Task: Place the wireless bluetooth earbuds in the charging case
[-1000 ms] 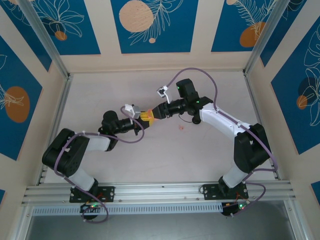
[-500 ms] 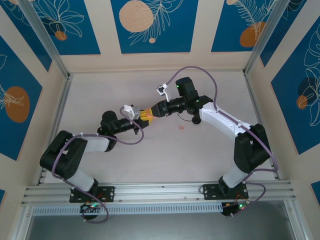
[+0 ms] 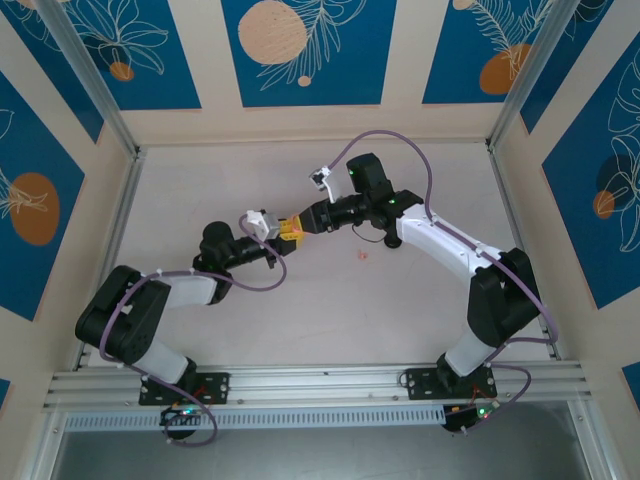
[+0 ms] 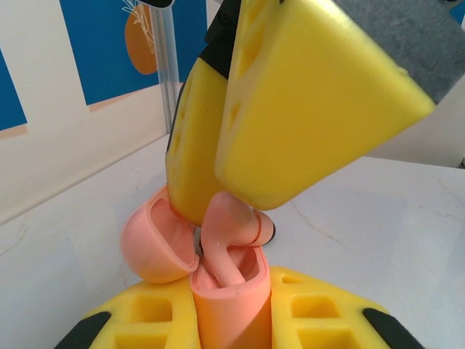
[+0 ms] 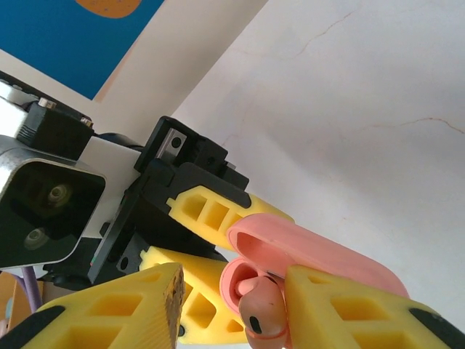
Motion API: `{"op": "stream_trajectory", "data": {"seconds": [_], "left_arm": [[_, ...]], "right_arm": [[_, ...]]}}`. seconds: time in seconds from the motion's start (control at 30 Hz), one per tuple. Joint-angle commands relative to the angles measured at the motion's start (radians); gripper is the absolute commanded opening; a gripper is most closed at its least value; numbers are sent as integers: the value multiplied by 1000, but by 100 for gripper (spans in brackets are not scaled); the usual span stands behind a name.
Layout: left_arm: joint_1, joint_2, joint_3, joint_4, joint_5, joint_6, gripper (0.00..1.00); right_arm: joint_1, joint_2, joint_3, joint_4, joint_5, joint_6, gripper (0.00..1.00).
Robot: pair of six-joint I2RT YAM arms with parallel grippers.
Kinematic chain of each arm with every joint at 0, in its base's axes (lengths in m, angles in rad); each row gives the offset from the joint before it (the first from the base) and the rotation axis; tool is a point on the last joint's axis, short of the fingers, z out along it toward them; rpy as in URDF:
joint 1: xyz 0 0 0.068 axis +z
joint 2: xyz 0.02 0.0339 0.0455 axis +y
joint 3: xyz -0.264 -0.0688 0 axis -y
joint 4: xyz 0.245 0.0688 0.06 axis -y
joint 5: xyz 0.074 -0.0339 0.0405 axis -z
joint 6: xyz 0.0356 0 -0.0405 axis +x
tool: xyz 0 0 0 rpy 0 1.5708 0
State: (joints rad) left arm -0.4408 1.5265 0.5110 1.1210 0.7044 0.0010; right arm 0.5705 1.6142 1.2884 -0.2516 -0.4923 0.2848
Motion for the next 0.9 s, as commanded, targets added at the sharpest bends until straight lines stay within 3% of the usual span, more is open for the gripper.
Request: {"op": "stream_trajectory", "data": {"seconds": [0.0,0.53,0.87], "left_arm": [[-32,-40,0,76,58,34,16],[-35,-48,-19,71,-7,57,16],[-38,-57,-20,64,-11,63,16]], "right_arm": [[12,3,15,-29,47,6,42],[6,-23,21,-75,145,104,42],[6,-49,8,-75,126,109,42]]}}
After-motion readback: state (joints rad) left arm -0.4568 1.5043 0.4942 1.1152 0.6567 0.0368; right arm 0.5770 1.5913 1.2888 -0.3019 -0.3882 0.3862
